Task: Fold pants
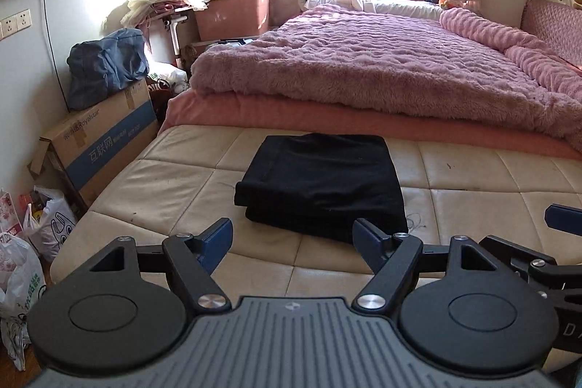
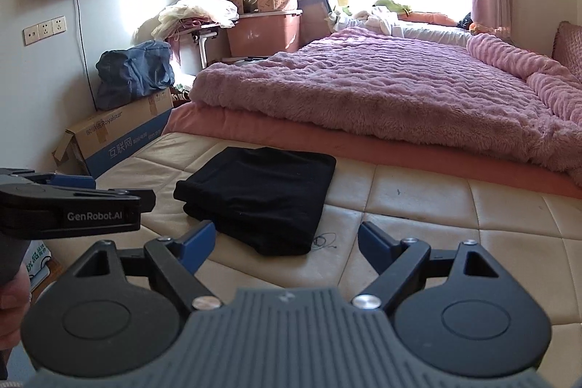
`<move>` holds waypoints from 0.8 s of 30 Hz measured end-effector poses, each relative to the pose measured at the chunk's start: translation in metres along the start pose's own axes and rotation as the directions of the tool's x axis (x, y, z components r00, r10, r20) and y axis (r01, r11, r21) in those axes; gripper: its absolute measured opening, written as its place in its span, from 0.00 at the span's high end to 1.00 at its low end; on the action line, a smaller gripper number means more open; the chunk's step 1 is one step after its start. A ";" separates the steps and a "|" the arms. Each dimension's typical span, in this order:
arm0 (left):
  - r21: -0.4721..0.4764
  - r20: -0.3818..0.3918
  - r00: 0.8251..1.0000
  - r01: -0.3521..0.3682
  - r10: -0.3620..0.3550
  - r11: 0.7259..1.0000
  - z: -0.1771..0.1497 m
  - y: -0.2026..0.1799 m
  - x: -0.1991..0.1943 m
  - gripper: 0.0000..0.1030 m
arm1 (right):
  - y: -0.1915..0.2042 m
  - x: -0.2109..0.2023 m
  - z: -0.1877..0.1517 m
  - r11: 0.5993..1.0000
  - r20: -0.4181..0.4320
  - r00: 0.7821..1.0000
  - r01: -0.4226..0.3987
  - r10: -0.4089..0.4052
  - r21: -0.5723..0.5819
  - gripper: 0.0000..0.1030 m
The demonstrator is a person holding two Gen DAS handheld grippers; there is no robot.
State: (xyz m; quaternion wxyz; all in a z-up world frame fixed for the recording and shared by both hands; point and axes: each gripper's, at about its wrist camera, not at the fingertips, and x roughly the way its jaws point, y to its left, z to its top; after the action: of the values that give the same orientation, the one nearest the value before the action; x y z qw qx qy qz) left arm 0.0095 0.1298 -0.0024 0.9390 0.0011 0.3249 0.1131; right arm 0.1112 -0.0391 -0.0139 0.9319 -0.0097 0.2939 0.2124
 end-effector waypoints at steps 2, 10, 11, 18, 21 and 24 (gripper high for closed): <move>0.009 -0.006 1.000 0.003 -0.003 1.000 -0.004 -0.001 -0.001 0.15 | 0.000 0.001 -0.005 1.000 -0.015 1.000 0.013 -0.012 0.003 0.21; 0.013 -0.038 0.999 0.001 -0.001 1.000 -0.011 -0.002 0.001 0.15 | -0.001 0.008 -0.013 1.000 -0.062 0.998 -0.008 0.009 0.025 0.21; 0.013 -0.038 0.999 0.004 -0.004 1.000 -0.012 -0.002 0.000 0.15 | 0.000 0.008 -0.014 1.000 -0.064 0.998 -0.010 0.011 0.024 0.21; 0.023 -0.038 0.999 0.018 -0.017 1.000 -0.013 -0.007 0.000 0.15 | 0.000 0.009 -0.016 1.000 -0.080 0.997 -0.010 0.012 0.026 0.21; 0.025 -0.039 0.999 0.025 -0.024 0.999 -0.013 -0.008 -0.001 0.15 | -0.003 0.008 -0.016 0.999 -0.078 0.997 -0.005 0.008 0.031 0.21; 0.024 -0.038 0.999 0.026 -0.025 0.999 -0.013 -0.008 -0.001 0.15 | -0.002 0.006 -0.017 0.999 -0.079 0.997 -0.003 0.006 0.032 0.21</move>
State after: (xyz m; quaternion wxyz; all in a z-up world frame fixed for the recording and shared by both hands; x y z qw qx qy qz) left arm 0.0022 0.1208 -0.0130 0.9339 0.0062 0.3440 0.0972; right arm 0.1076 -0.0409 -0.0312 0.9190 -0.0025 0.3342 0.2092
